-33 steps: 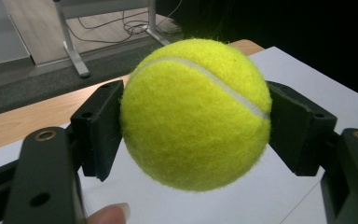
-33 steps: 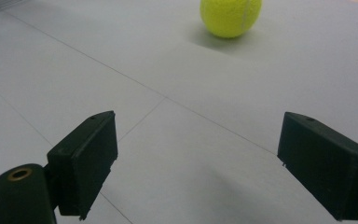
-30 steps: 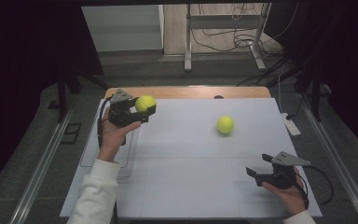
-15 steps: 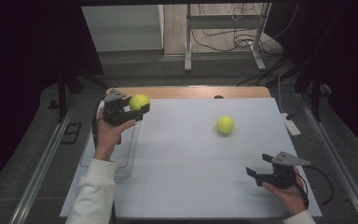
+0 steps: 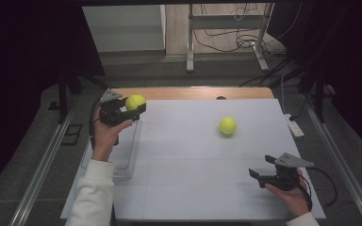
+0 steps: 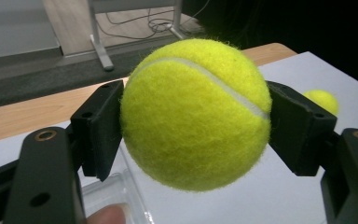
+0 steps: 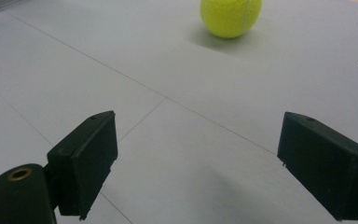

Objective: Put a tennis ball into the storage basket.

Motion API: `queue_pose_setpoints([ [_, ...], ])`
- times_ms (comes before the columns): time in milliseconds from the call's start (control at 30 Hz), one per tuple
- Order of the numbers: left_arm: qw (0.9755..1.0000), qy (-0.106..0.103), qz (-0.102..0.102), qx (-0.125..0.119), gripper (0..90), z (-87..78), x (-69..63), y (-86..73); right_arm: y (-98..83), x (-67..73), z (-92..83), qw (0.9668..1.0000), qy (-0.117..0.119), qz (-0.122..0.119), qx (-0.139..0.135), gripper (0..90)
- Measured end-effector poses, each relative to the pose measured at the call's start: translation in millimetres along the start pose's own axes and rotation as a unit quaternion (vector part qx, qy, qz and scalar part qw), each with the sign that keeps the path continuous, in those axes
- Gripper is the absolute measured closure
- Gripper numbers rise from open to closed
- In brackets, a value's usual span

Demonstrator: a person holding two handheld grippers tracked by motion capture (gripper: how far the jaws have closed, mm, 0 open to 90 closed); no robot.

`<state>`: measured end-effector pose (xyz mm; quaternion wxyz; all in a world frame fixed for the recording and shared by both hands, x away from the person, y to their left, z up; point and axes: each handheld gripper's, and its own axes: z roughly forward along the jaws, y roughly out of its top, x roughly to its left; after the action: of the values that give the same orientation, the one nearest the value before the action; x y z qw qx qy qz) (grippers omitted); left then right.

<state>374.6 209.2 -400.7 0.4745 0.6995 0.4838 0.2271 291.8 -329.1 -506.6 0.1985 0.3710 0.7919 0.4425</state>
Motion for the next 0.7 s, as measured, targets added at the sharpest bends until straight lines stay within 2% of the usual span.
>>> queue_pose_setpoints([
  [700, 0.999, 0.042, -0.014, -0.003, 26.6, -7.6, 22.0, -4.8, -0.1, -0.1, 0.1, 1.0, -0.001, 0.001, 0.001, 12.7],
])
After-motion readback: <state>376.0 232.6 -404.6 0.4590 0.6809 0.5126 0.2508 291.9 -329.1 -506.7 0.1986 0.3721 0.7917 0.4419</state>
